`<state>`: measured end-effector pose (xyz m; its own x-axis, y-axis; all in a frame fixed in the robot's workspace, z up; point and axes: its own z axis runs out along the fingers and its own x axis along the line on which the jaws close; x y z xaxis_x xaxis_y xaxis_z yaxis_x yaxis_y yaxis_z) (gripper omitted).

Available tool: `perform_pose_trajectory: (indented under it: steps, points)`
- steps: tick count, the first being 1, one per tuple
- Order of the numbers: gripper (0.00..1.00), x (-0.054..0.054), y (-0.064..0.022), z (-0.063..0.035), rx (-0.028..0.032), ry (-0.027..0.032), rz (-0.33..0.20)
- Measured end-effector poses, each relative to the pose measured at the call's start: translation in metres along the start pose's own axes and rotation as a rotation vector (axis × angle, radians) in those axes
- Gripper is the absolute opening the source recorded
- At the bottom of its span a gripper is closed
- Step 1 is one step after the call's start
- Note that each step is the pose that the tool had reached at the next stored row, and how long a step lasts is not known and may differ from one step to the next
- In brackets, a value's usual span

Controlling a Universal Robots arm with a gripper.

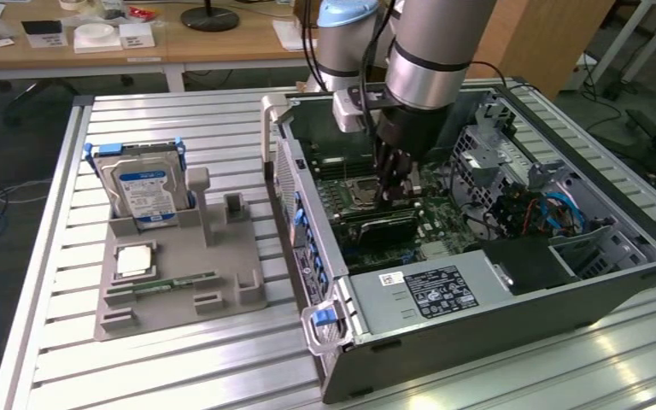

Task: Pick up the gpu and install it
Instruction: 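Press down on the gpu until it lock into place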

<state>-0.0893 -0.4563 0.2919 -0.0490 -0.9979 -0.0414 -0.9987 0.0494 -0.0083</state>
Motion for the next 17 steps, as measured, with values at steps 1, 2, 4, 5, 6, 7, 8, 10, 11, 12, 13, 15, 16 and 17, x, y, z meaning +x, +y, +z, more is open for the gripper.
perform_pose_trajectory:
  steps: [1,2,4,5,6,7,8,10,11,12,13,15,16,17]
  points:
    - [0.11,0.0,0.0,-0.0024,0.0,0.0001,0.0]
    - [0.11,0.0,-0.0001,-0.0045,0.0,0.0005,0.0]
    - [0.11,0.0,-0.0001,-0.0094,0.0001,0.0006,0.0]
    - [0.11,-0.001,-0.0001,-0.0123,0.0,0.0008,0.0]
    - [0.11,-0.001,-0.0002,-0.015,0.0001,0.0007,0.0]
    - [0.11,-0.001,-0.0002,-0.0178,0.0,0.0008,0.0]
    - [0.11,-0.001,-0.0002,-0.0205,0.0001,0.0008,0.0]
    - [0.11,-0.001,-0.0003,-0.025,0.0001,0.001,0.0]
    - [0.11,-0.001,-0.0003,-0.0272,0.0001,0.0012,0.0]
    - [0.11,-0.001,-0.0003,-0.0294,0.0,0.0014,0.0]
    - [0.11,-0.001,-0.0003,-0.0314,0.0001,0.0015,0.0]
    - [0.11,-0.001,-0.0004,-0.0353,0.0001,0.0017,0.0]
    - [0.11,-0.002,-0.0004,-0.0372,0.0002,0.0019,0.0]
    - [0.11,-0.002,-0.0004,-0.0389,0.0001,0.0021,0.0]
